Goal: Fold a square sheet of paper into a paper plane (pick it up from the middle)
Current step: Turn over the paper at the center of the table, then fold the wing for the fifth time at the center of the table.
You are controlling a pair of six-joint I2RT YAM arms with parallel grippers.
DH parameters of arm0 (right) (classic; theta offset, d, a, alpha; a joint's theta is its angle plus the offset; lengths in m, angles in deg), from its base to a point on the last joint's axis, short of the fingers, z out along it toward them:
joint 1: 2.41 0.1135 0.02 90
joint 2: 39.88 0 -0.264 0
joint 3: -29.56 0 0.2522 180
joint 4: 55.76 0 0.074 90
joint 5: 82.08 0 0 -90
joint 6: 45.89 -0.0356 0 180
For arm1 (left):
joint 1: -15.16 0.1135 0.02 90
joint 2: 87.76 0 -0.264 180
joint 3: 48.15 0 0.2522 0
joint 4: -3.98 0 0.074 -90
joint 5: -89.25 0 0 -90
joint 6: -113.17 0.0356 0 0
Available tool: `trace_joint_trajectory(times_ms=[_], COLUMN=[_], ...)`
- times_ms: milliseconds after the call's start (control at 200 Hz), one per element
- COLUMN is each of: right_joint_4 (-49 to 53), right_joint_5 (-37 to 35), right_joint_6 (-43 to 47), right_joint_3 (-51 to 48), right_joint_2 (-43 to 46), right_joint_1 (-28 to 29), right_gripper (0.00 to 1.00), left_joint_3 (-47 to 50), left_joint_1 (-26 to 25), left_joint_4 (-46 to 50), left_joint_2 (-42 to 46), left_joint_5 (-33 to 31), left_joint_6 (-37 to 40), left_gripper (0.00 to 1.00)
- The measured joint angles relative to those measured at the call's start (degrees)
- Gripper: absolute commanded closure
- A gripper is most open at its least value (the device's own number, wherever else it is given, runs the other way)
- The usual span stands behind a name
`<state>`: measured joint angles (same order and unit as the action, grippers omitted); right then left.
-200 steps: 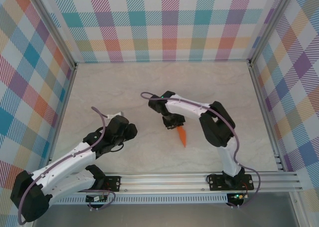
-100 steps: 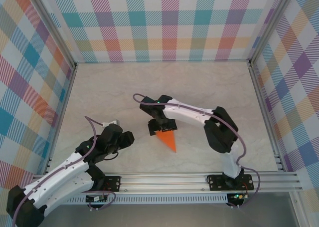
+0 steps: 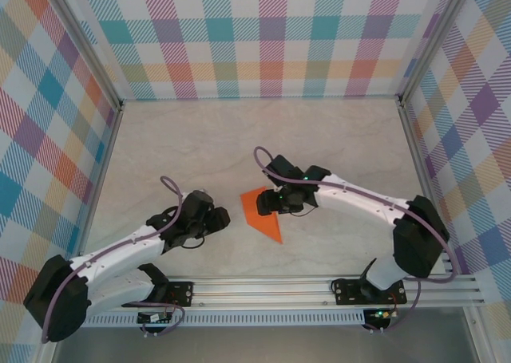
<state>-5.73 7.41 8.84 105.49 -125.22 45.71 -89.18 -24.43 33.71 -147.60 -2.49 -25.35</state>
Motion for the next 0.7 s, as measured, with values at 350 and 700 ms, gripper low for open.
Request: trace_joint_trajectory(times_ms=[350,700], right_joint_4=[-16.6,-21.3], right_joint_5=[13.1,29.0], right_joint_6=[2.1,2.3], right_joint_3=[-14.5,-15.2], right_joint_2=[9.6,4.3], right_joint_1=[-11.9,-15.9], right_gripper=[0.53,0.79], left_joint_3=[-4.1,-5.6], left_joint_1=[0.0,0.0], left_joint_4=[-4.3,-7.2], left_joint_2=[-6.8,-10.0], left_joint_5=[2.5,4.0], left_joint_6=[-1.7,-3.8], left_gripper=[0.4,0.4])
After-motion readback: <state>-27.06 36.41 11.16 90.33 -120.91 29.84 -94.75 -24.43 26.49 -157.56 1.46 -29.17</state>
